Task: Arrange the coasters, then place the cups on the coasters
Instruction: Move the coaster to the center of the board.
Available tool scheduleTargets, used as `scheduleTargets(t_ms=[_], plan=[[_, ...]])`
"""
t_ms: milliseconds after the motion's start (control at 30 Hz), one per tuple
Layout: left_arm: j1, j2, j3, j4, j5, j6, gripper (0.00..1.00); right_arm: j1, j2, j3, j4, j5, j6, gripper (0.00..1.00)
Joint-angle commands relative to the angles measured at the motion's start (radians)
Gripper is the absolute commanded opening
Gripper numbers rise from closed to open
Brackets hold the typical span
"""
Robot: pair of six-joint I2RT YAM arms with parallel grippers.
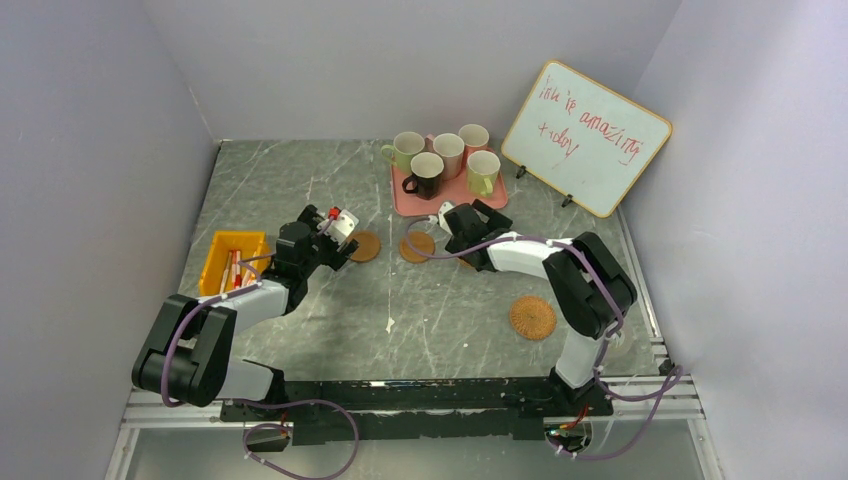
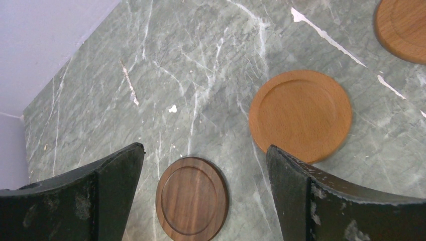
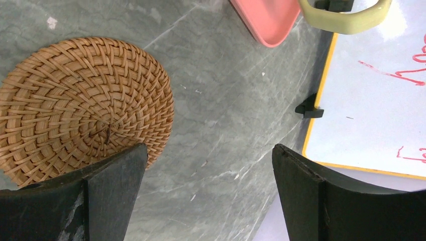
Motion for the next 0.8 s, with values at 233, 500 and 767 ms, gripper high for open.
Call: scheduleTargets(t_ms=[233,500,767], plan=[[0.004,-0.026,-0.006,0.041,0.000,-0.006,0.96,-0.006,0.040,-0.002,0.069,-0.003,0.032,1.00],[0.004,-0.025,-0.006,0.041,-0.002,-0.005,0.96,-0.006,0.035,-0.007,0.089,0.000,0.030,1.00],[0.004,-0.025,-0.006,0.040,0.000,-0.005,0.96,-0.004,0.024,-0.014,0.115,0.007,0.028,1.00]])
